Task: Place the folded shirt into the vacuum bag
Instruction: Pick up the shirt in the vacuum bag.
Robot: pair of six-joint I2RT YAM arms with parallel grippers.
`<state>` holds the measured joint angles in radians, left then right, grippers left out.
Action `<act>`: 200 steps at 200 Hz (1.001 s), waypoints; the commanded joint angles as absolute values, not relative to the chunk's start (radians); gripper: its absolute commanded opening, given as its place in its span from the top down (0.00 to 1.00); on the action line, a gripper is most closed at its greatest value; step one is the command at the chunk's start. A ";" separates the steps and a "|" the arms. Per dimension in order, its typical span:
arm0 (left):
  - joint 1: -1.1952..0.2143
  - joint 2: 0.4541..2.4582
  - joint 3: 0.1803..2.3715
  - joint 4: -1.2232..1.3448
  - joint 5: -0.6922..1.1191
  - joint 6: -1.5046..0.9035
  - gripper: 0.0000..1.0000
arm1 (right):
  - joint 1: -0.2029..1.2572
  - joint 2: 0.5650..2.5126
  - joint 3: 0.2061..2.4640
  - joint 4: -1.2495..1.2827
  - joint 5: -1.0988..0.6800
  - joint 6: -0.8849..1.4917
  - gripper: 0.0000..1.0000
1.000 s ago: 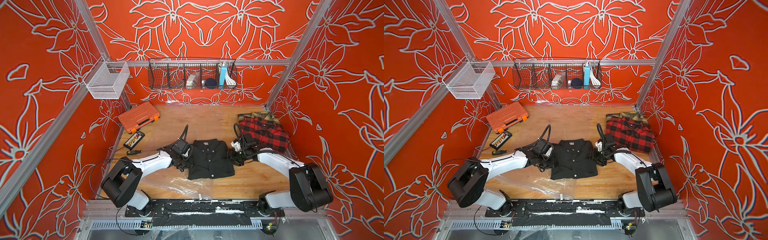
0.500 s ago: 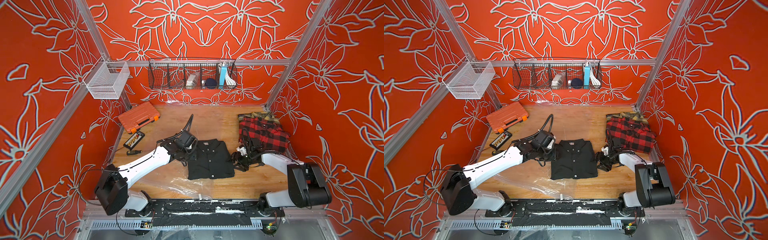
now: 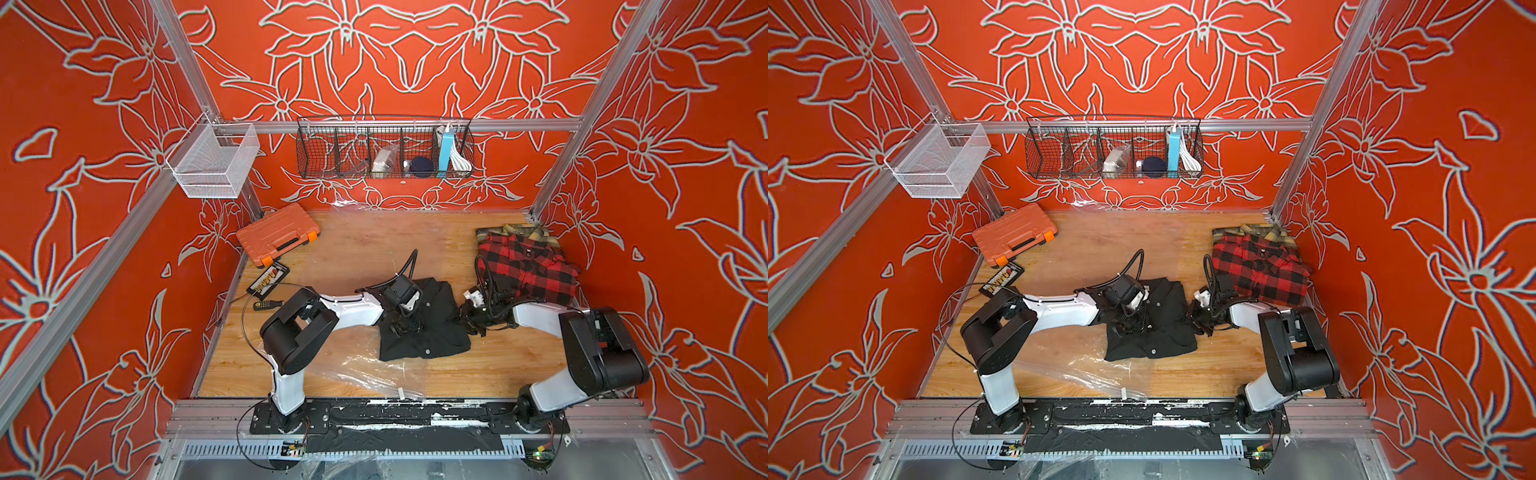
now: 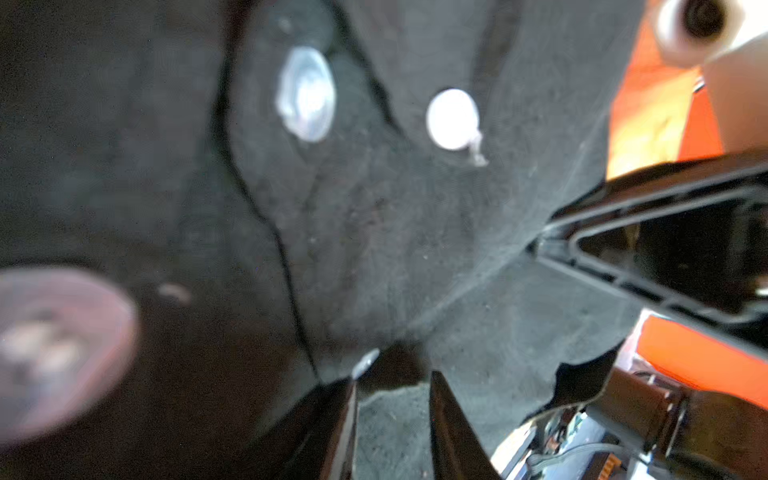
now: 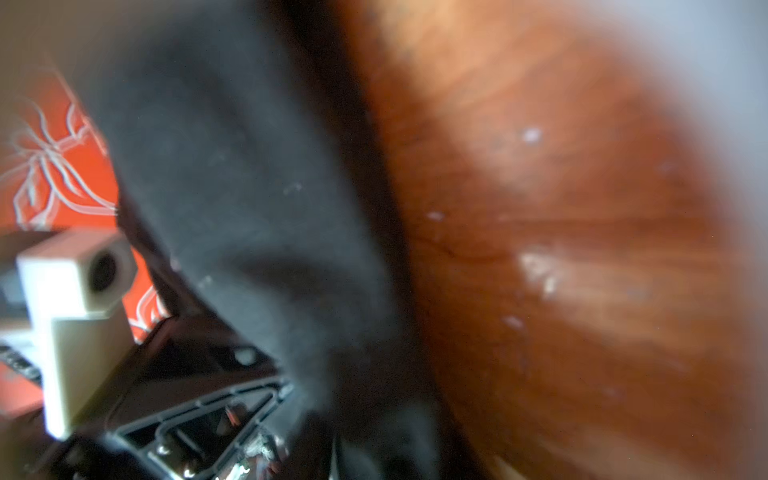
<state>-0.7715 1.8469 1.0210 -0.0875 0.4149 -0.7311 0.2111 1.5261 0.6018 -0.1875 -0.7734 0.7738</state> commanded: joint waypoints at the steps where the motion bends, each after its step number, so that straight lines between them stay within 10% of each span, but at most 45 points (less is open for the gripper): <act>1: -0.775 1.871 0.974 -0.051 0.441 -0.761 0.68 | 0.227 1.465 0.632 -0.288 -0.664 0.728 0.87; 57: -0.726 1.593 0.912 -0.226 0.344 -0.721 0.68 | 0.313 1.400 0.850 -0.687 -0.387 0.535 0.99; 125: -0.726 1.777 0.861 -0.053 0.363 -0.743 0.69 | 0.485 1.436 1.053 -0.832 -0.133 0.485 0.98; 200: -0.724 1.751 0.810 0.020 0.388 -0.782 0.69 | 0.742 1.563 1.130 -0.704 -0.162 0.637 0.96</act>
<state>-0.7208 1.7500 0.8478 0.0654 0.4046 -0.7712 0.7044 1.5116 1.1065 -0.7528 -0.1551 0.5652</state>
